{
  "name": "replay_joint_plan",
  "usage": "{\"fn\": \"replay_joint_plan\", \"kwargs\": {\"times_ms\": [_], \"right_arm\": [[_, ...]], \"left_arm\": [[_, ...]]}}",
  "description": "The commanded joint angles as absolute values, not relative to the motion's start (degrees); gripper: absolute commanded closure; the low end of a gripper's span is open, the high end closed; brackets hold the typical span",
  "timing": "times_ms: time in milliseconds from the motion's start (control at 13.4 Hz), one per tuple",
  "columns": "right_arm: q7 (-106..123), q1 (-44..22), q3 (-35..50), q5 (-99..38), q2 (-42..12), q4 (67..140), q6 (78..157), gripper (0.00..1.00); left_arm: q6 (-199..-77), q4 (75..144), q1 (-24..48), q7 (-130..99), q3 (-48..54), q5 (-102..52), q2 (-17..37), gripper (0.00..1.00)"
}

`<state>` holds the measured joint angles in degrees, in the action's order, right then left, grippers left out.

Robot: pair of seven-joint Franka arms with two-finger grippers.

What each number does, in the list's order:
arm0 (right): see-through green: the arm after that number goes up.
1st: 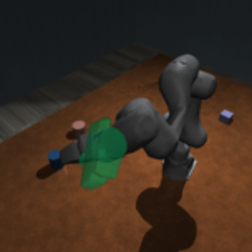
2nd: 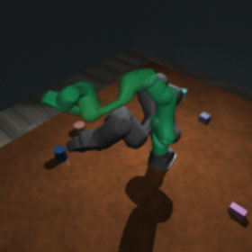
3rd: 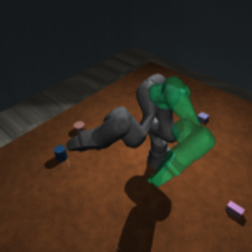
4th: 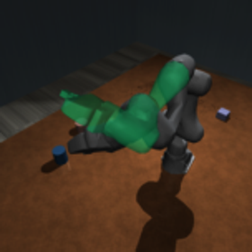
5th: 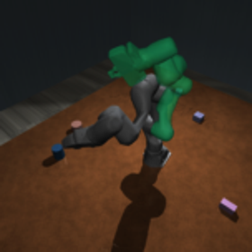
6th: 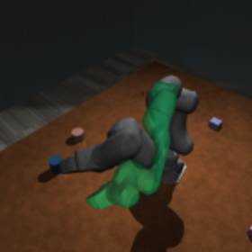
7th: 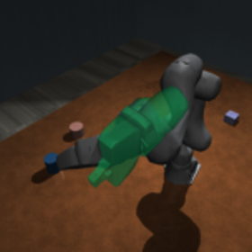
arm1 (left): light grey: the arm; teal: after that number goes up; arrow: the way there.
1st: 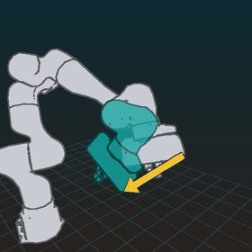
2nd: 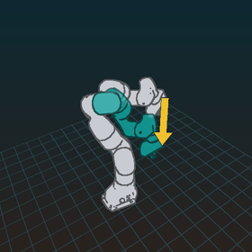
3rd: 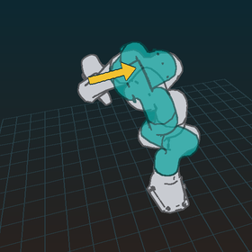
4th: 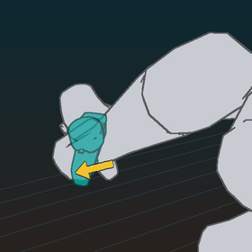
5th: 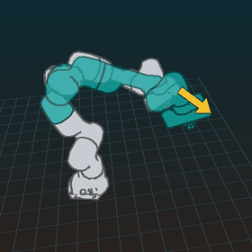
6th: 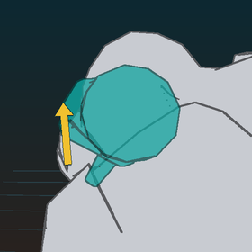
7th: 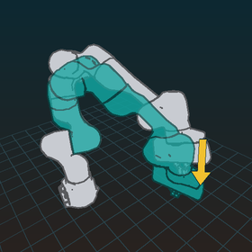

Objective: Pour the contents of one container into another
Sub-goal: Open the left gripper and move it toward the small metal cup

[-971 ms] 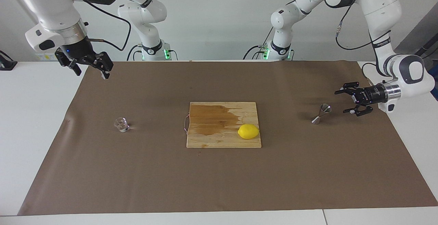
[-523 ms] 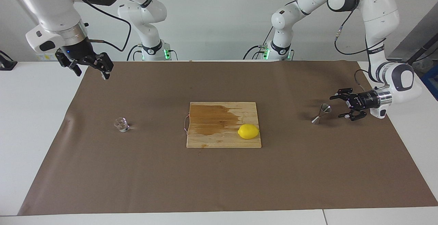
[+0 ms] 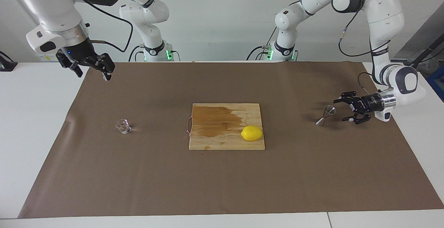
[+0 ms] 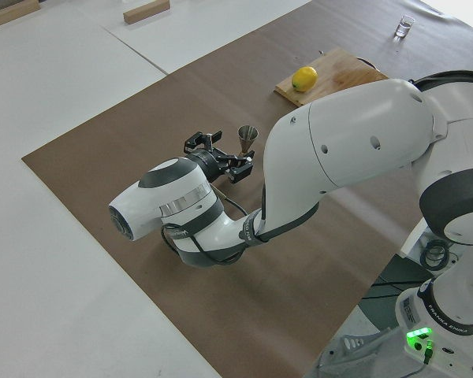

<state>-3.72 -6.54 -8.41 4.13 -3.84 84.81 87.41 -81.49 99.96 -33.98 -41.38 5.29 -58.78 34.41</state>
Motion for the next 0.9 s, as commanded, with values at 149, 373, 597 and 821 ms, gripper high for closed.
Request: {"fn": "replay_joint_plan", "kwargs": {"times_ms": [149, 373, 597, 821], "right_arm": [[-2.37, -6.24, -8.44, 5.10, -3.87, 84.90, 87.10, 0.00], [-2.37, -6.24, -8.44, 5.10, -3.87, 84.82, 87.10, 0.00], [-2.37, -6.24, -8.44, 5.10, -3.87, 84.90, 87.10, 0.00], [-2.37, -6.24, -8.44, 5.10, -3.87, 84.81, 87.10, 0.00]], "left_arm": [[-83.14, 102.83, -33.84, -39.55, 5.97, -59.68, 33.84, 0.00], [-83.06, 103.10, -34.10, -38.85, 6.15, -59.77, 33.66, 0.00], [-83.06, 103.62, -34.28, -38.67, 6.86, -59.77, 33.66, 0.00], [-83.06, 103.62, -34.19, -38.76, 7.47, -59.94, 33.66, 0.00]]}}
